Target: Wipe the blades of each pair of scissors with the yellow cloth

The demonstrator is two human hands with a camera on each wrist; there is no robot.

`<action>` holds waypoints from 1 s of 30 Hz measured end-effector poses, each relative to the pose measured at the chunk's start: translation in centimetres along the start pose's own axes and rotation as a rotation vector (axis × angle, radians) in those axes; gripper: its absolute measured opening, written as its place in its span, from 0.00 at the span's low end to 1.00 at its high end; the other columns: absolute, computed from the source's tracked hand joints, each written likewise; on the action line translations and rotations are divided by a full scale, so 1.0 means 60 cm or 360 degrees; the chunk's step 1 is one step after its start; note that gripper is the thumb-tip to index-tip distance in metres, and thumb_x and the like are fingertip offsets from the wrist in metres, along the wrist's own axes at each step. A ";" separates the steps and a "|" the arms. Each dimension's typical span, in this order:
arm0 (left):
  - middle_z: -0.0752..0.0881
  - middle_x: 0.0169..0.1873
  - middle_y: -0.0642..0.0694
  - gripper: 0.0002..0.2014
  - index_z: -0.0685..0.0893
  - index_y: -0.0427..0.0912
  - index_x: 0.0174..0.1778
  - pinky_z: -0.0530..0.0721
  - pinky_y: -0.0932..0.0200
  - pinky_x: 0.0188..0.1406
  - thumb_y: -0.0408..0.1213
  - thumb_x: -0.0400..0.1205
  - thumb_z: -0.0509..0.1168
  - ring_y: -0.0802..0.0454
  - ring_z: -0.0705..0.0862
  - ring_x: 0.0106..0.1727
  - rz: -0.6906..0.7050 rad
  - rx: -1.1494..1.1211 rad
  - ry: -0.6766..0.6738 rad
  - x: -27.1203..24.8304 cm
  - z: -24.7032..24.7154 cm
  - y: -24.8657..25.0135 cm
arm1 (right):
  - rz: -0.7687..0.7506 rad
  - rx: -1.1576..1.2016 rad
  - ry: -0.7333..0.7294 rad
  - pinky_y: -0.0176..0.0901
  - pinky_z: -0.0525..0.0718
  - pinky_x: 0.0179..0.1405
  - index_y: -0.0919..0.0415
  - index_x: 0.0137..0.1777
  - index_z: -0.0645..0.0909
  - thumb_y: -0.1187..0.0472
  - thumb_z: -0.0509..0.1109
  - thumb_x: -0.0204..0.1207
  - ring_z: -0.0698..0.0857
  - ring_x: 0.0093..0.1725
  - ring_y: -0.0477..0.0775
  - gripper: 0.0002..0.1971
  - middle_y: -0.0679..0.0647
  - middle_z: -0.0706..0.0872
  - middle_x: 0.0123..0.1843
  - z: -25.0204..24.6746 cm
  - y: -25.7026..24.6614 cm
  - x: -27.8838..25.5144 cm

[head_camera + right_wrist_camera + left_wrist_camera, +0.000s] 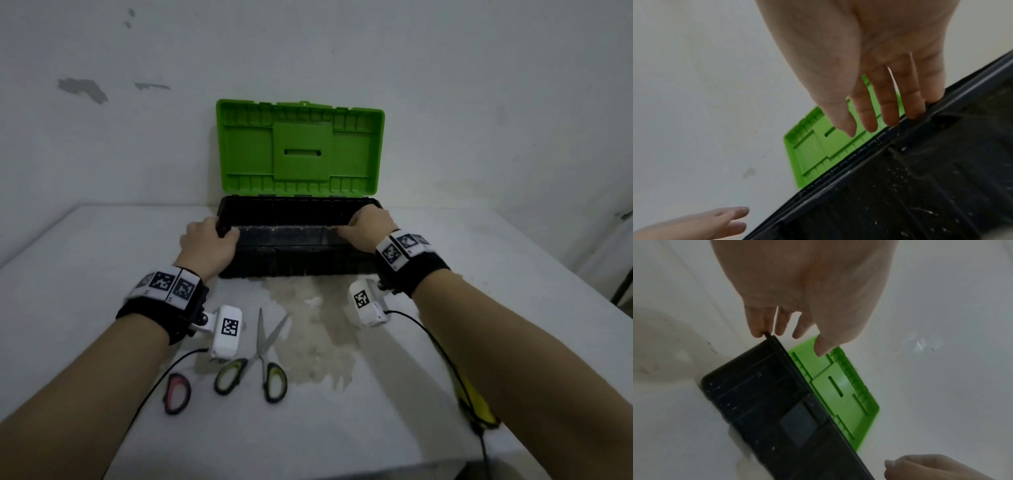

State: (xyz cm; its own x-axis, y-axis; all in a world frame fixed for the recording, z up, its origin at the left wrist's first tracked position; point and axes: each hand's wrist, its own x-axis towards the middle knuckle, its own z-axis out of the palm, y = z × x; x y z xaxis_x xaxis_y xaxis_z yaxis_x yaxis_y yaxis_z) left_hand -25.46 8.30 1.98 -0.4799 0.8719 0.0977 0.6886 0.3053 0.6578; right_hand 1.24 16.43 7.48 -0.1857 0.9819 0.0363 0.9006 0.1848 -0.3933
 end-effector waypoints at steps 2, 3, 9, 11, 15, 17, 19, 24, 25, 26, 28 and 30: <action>0.71 0.76 0.31 0.32 0.71 0.44 0.80 0.68 0.41 0.76 0.57 0.82 0.60 0.29 0.69 0.75 0.0014 0.0177 -0.0003 -0.050 -0.009 0.011 | -0.0119 0.0037 0.0148 0.42 0.81 0.42 0.62 0.43 0.88 0.52 0.71 0.73 0.86 0.46 0.60 0.13 0.59 0.89 0.43 -0.016 0.029 -0.060; 0.68 0.77 0.34 0.32 0.69 0.46 0.81 0.66 0.40 0.76 0.57 0.83 0.60 0.30 0.67 0.77 0.0006 0.0262 -0.0009 -0.077 -0.012 0.016 | -0.0149 0.0061 0.0206 0.42 0.79 0.44 0.61 0.44 0.88 0.53 0.70 0.74 0.86 0.48 0.61 0.12 0.59 0.89 0.44 -0.022 0.047 -0.093; 0.78 0.74 0.38 0.24 0.79 0.45 0.74 0.72 0.45 0.75 0.54 0.86 0.60 0.34 0.73 0.75 0.0005 0.0572 -0.0383 -0.209 -0.001 0.010 | 0.0074 0.0162 0.0146 0.39 0.74 0.44 0.58 0.47 0.87 0.49 0.71 0.73 0.81 0.46 0.55 0.12 0.56 0.88 0.47 -0.039 0.167 -0.255; 0.85 0.67 0.39 0.21 0.86 0.40 0.65 0.78 0.49 0.69 0.51 0.86 0.64 0.37 0.81 0.68 -0.0024 0.0574 -0.0513 -0.239 0.007 0.003 | 0.0161 0.0119 0.0119 0.40 0.76 0.46 0.58 0.48 0.86 0.49 0.72 0.73 0.82 0.49 0.56 0.13 0.56 0.88 0.50 -0.040 0.203 -0.286; 0.90 0.51 0.40 0.16 0.91 0.37 0.51 0.83 0.54 0.53 0.49 0.82 0.70 0.43 0.86 0.52 0.0010 0.0770 -0.0631 -0.279 0.015 0.005 | 0.0348 -0.0029 0.0006 0.47 0.80 0.53 0.61 0.61 0.81 0.47 0.69 0.76 0.82 0.60 0.61 0.20 0.59 0.84 0.60 -0.036 0.252 -0.315; 0.90 0.52 0.41 0.15 0.90 0.38 0.54 0.85 0.54 0.54 0.46 0.81 0.73 0.43 0.87 0.53 0.0024 0.0855 -0.0619 -0.289 0.019 0.007 | 0.0388 -0.0110 -0.0069 0.48 0.81 0.54 0.61 0.65 0.79 0.46 0.68 0.77 0.81 0.61 0.61 0.23 0.60 0.82 0.64 -0.029 0.267 -0.311; 0.91 0.52 0.41 0.14 0.90 0.39 0.55 0.85 0.53 0.55 0.44 0.79 0.75 0.43 0.87 0.53 0.0057 0.0908 -0.0554 -0.293 0.022 0.009 | 0.0412 -0.0163 -0.0095 0.49 0.82 0.53 0.60 0.66 0.77 0.43 0.68 0.75 0.82 0.60 0.61 0.26 0.59 0.82 0.63 -0.021 0.273 -0.302; 0.90 0.54 0.40 0.12 0.89 0.38 0.55 0.84 0.54 0.54 0.41 0.81 0.71 0.43 0.86 0.55 0.0074 0.0894 -0.0554 -0.290 0.023 0.007 | 0.0318 -0.0336 -0.0115 0.52 0.83 0.55 0.58 0.63 0.78 0.38 0.68 0.72 0.82 0.56 0.60 0.28 0.57 0.83 0.58 -0.015 0.270 -0.272; 0.89 0.53 0.41 0.11 0.88 0.38 0.55 0.82 0.55 0.52 0.41 0.82 0.69 0.43 0.86 0.55 0.0083 0.0849 -0.0563 -0.289 0.022 0.007 | 0.0300 -0.0342 -0.0145 0.53 0.83 0.55 0.58 0.62 0.77 0.37 0.68 0.71 0.82 0.55 0.60 0.28 0.57 0.83 0.57 -0.013 0.270 -0.264; 0.88 0.53 0.43 0.10 0.88 0.39 0.55 0.80 0.56 0.50 0.40 0.83 0.66 0.44 0.85 0.54 0.0091 0.0795 -0.0565 -0.288 0.021 0.007 | 0.0293 -0.0362 -0.0180 0.52 0.83 0.55 0.59 0.61 0.77 0.37 0.69 0.70 0.83 0.54 0.60 0.29 0.57 0.84 0.56 -0.012 0.271 -0.257; 0.85 0.53 0.46 0.08 0.84 0.41 0.56 0.78 0.56 0.53 0.38 0.84 0.64 0.46 0.82 0.54 0.0095 0.0633 -0.0551 -0.285 0.018 0.007 | 0.0283 -0.0406 -0.0250 0.50 0.83 0.49 0.60 0.56 0.80 0.35 0.71 0.68 0.84 0.49 0.59 0.29 0.56 0.85 0.50 -0.008 0.274 -0.246; 0.85 0.53 0.47 0.04 0.81 0.46 0.53 0.83 0.52 0.57 0.35 0.84 0.65 0.47 0.84 0.54 0.0068 0.0320 -0.0540 -0.282 0.016 0.007 | 0.0278 -0.0366 -0.0284 0.47 0.83 0.44 0.61 0.50 0.82 0.33 0.69 0.68 0.84 0.44 0.58 0.28 0.56 0.85 0.45 -0.004 0.281 -0.237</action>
State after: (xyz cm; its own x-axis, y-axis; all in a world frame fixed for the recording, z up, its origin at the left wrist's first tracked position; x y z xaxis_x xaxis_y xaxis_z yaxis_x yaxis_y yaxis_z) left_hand -16.53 -5.94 -0.11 -0.2649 0.9521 -0.1527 0.8127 0.3056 0.4960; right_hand 19.15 5.59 0.56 -0.0683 0.9807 -0.1830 0.9862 0.0386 -0.1613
